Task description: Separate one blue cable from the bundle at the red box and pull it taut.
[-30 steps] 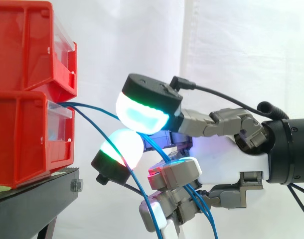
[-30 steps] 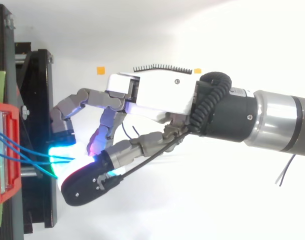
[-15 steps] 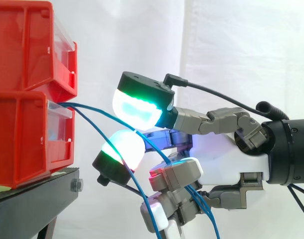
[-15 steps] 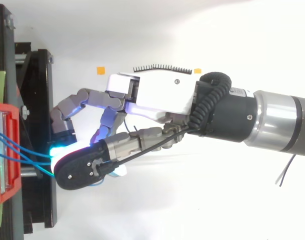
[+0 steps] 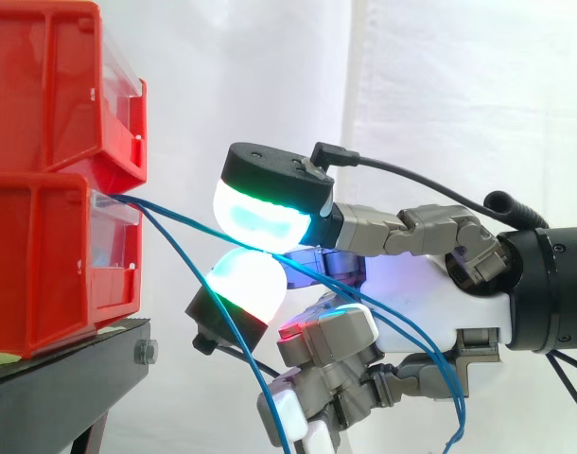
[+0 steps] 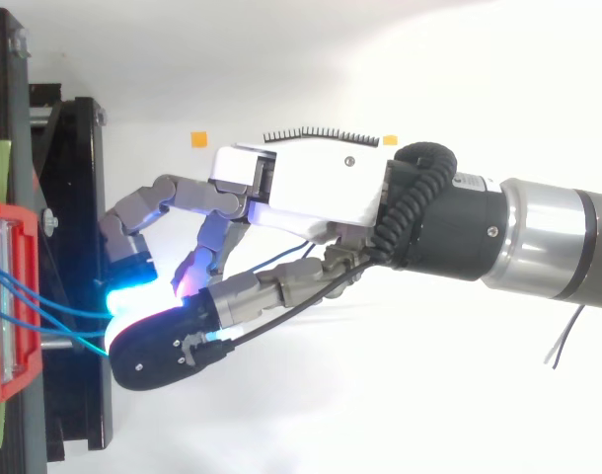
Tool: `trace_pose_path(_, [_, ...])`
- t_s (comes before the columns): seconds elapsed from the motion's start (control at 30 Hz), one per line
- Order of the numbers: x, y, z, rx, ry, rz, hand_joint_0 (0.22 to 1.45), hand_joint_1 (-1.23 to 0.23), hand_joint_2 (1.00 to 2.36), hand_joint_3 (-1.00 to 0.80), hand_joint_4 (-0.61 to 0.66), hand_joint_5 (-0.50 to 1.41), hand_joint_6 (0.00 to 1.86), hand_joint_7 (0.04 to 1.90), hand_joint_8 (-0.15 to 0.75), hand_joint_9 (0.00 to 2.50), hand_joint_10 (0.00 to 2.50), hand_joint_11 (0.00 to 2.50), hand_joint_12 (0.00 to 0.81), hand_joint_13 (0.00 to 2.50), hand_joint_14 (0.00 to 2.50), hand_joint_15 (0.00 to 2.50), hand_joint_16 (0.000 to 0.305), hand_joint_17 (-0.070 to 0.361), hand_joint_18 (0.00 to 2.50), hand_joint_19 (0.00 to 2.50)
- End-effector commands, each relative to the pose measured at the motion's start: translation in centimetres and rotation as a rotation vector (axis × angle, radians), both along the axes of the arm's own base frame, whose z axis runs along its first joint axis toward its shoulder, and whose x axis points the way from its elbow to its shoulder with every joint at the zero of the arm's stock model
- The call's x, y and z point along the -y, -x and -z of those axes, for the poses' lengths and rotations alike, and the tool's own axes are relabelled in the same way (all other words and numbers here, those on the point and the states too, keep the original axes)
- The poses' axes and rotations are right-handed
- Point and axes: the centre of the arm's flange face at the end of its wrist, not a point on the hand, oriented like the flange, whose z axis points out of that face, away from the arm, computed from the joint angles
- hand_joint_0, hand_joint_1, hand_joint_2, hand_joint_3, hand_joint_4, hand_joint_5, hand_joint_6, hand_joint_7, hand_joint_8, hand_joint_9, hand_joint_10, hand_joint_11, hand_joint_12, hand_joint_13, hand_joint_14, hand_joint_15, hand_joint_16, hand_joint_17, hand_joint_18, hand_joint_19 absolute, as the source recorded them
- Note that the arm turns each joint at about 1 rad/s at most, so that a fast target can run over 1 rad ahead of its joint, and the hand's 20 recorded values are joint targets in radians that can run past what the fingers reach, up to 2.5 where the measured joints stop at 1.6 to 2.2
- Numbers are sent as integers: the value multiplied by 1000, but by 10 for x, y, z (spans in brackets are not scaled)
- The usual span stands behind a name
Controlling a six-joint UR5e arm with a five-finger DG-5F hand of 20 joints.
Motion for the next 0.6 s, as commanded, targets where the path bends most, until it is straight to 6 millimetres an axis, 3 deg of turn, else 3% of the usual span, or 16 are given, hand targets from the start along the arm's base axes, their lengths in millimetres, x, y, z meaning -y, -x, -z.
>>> trace_pose_path(0.0, [0, 0, 0, 2, 0, 0, 876, -921, 1002, -476, -154, -171, 903, 1559, 302, 1322, 28, 1461, 357, 1036, 26, 673, 43, 98, 825, 684])
trace_pose_path(0.23, [1, 0, 0, 2, 0, 3, 859, -919, 1000, -500, -225, -154, 916, 1575, 289, 1381, 31, 1491, 346, 1052, 26, 672, 42, 94, 856, 630])
trace_pose_path(0.43, [0, 0, 0, 2, 0, 0, 806, -935, 1000, -500, -215, -138, 911, 1602, 286, 1416, 30, 1519, 345, 1077, 27, 666, 41, 93, 890, 594])
trace_pose_path(0.57, [1, 0, 0, 2, 0, 1, 759, -974, 1000, -500, -164, -126, 912, 1500, 285, 1423, 31, 1532, 348, 1079, 25, 673, 41, 92, 891, 599])
